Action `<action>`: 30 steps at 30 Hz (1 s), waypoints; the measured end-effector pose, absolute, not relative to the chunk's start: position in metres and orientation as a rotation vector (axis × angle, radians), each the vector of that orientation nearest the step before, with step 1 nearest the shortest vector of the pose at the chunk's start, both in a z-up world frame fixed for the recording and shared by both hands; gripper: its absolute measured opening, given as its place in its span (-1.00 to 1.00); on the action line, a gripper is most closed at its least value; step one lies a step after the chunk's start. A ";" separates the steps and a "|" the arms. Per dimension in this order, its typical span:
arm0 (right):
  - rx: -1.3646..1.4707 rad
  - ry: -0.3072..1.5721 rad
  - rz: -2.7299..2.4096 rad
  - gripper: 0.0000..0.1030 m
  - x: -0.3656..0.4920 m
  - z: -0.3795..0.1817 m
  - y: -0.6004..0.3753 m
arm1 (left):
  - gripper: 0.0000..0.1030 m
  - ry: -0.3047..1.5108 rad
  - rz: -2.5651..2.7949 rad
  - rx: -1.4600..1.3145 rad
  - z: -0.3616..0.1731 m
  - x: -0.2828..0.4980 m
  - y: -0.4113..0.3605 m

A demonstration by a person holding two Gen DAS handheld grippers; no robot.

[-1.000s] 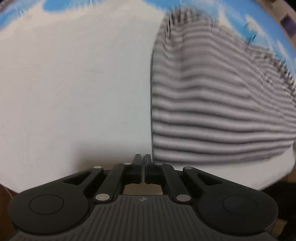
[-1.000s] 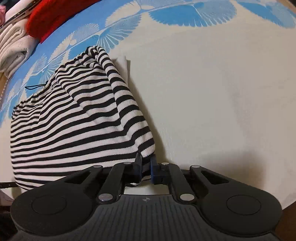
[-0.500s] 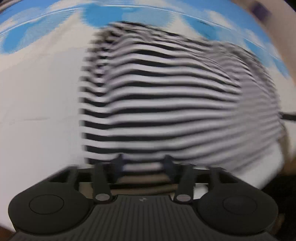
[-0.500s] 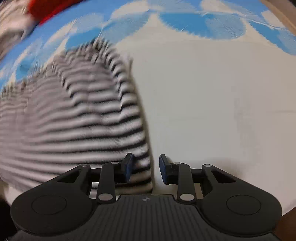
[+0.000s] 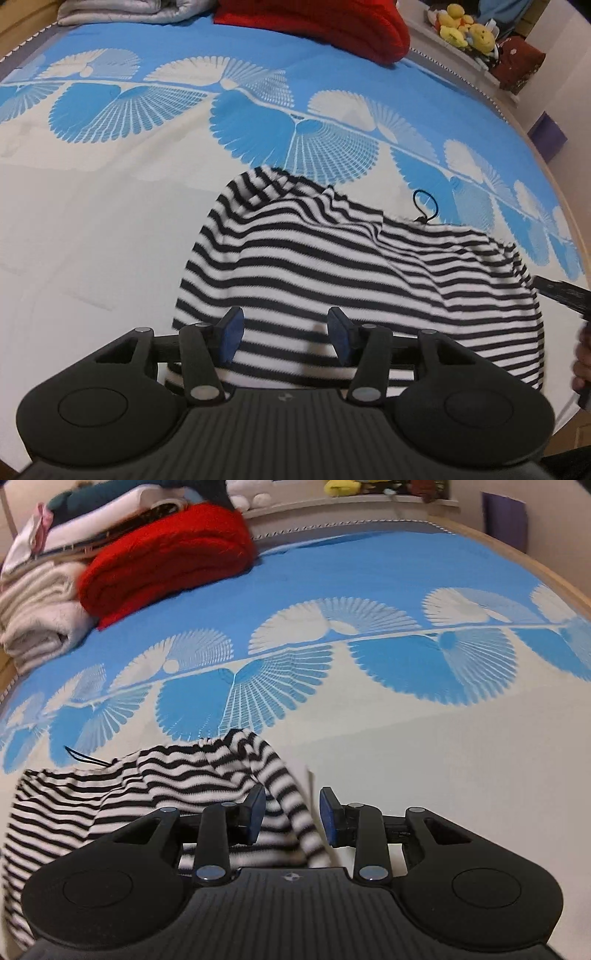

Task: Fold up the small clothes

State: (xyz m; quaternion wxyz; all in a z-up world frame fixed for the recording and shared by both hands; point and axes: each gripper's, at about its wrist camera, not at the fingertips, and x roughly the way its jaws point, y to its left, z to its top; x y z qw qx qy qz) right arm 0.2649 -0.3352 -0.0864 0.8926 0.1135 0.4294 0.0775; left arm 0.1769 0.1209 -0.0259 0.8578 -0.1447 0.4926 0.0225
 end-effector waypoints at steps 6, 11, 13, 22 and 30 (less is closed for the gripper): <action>0.178 0.941 0.199 -0.90 0.309 -0.117 -0.309 | 0.06 1.048 0.028 -0.313 -0.031 0.191 0.123; 0.307 0.841 0.070 -0.94 0.325 -0.111 -0.327 | 0.00 1.038 -0.007 -0.320 -0.034 0.205 0.118; 0.295 0.869 0.061 -0.93 0.330 -0.117 -0.323 | -0.02 1.040 -0.021 -0.331 -0.036 0.211 0.116; 0.213 0.799 0.228 -0.48 0.292 -0.074 -0.324 | -0.12 1.107 0.049 -0.291 -0.062 0.245 0.122; 0.075 1.030 0.532 -0.35 0.238 -0.088 -0.331 | -0.13 1.058 0.069 -0.322 -0.051 0.237 0.125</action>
